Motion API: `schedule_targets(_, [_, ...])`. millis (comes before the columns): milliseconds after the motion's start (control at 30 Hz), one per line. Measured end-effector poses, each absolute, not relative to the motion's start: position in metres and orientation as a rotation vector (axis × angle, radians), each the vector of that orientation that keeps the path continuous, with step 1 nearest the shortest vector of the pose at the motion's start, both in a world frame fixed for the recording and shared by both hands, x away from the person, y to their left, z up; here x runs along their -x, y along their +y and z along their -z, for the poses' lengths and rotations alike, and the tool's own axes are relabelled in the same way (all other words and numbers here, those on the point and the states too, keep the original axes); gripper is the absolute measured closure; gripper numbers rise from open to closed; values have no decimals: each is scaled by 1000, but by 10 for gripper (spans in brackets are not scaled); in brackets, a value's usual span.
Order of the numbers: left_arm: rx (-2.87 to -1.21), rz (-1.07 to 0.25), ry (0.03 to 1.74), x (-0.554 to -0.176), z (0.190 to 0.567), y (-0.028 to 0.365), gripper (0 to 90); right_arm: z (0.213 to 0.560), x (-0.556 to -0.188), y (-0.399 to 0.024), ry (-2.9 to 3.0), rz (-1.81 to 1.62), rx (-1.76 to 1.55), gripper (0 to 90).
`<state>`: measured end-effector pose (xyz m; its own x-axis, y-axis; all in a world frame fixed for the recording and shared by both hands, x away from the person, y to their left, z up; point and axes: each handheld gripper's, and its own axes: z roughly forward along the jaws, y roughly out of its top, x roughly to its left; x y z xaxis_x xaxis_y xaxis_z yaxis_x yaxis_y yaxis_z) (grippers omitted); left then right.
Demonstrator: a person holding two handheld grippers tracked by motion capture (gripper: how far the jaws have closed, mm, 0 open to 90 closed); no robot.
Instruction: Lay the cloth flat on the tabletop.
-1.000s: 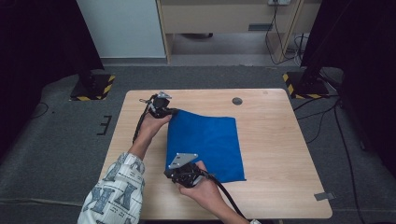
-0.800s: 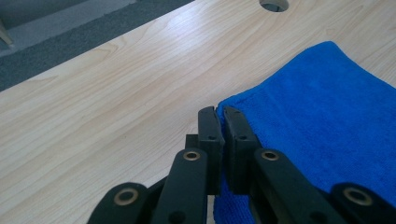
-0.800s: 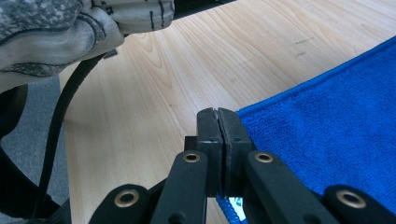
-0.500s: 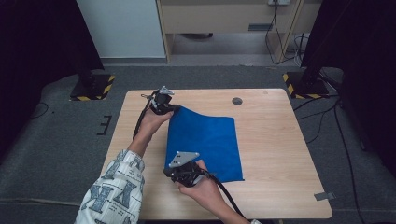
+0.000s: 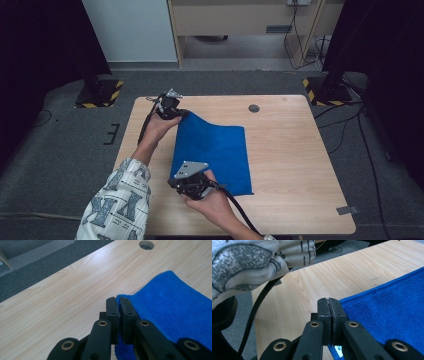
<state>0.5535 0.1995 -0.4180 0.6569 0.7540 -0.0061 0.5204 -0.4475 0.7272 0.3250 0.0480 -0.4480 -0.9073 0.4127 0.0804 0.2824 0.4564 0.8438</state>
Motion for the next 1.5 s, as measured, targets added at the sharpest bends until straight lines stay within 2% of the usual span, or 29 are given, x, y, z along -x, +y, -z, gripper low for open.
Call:
schedule_targets(967, [-2163,-414,990,-550,416,227,865,446,-326,76,2553,-1511,-611,889])
schedule_targets(1500, [-2165,-413,979,-550,412,221,865,444,-324,72,2541,-1521,-626,888])
